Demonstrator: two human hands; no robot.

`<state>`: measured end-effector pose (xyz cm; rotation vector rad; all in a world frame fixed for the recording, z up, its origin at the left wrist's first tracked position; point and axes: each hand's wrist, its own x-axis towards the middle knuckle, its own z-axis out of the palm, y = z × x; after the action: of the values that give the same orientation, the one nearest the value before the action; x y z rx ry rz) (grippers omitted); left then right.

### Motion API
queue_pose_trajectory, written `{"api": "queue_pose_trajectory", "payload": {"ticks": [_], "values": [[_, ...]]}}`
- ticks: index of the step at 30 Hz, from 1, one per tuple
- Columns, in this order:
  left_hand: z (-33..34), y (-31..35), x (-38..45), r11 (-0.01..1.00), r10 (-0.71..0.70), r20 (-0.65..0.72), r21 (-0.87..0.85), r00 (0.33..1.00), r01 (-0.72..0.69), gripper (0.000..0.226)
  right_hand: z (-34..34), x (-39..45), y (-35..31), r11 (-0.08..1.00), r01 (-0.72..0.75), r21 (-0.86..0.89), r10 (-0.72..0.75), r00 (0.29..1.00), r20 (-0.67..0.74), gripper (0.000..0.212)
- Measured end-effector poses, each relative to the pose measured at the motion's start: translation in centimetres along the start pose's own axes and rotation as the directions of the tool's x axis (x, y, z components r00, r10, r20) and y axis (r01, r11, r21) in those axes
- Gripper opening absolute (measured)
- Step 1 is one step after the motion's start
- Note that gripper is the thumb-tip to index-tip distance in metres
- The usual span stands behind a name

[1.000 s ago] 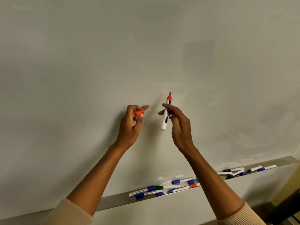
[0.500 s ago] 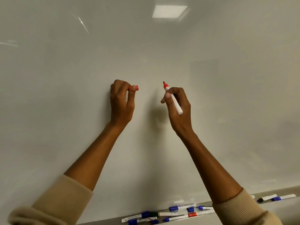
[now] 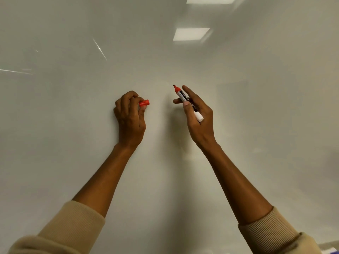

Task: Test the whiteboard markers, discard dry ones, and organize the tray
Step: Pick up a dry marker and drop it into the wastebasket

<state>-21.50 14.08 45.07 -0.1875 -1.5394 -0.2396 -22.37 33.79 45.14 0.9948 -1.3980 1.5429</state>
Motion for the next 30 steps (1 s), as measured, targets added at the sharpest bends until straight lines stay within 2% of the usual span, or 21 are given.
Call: {"api": "queue_pose_trajectory", "payload": {"ticks": [4,11,16,20,24,27,30], "values": [[1.1,-0.6,-0.5,0.983,0.056,-0.036,0.179,0.998,-0.049,0.017,1.3,1.1,0.5,1.0,0.003,-0.023,-0.003,1.0,0.002,0.03],[1.6,-1.1,-0.8,0.958,0.11,-0.054,0.272,0.992,-0.092,0.018,2.9,2.6,1.8,0.962,0.146,-0.23,-0.167,0.983,-0.072,0.031],[1.6,-0.9,-0.7,0.952,0.112,-0.055,0.292,0.992,-0.091,0.016,2.6,2.4,2.1,0.955,0.161,-0.248,-0.211,0.959,-0.19,0.029],[1.5,-0.9,-0.7,0.952,0.103,-0.051,0.295,0.993,-0.084,0.016,2.0,0.5,3.0,0.933,0.199,-0.301,-0.24,0.965,-0.107,0.028],[1.3,-0.7,-0.7,0.961,0.072,-0.037,0.272,0.997,-0.06,0.018,1.1,-0.7,3.1,0.947,0.147,-0.287,-0.196,0.969,-0.153,0.027],[0.9,-0.2,-0.7,0.968,0.044,-0.011,0.249,0.999,-0.039,0.018,0.5,-1.8,3.0,0.924,0.174,-0.34,-0.21,0.975,-0.072,0.026],[0.3,0.5,-1.2,0.988,-0.014,0.029,0.157,0.999,0.01,0.016,-1.1,-2.2,3.2,0.947,0.084,-0.311,-0.139,0.978,-0.157,0.026]]}}
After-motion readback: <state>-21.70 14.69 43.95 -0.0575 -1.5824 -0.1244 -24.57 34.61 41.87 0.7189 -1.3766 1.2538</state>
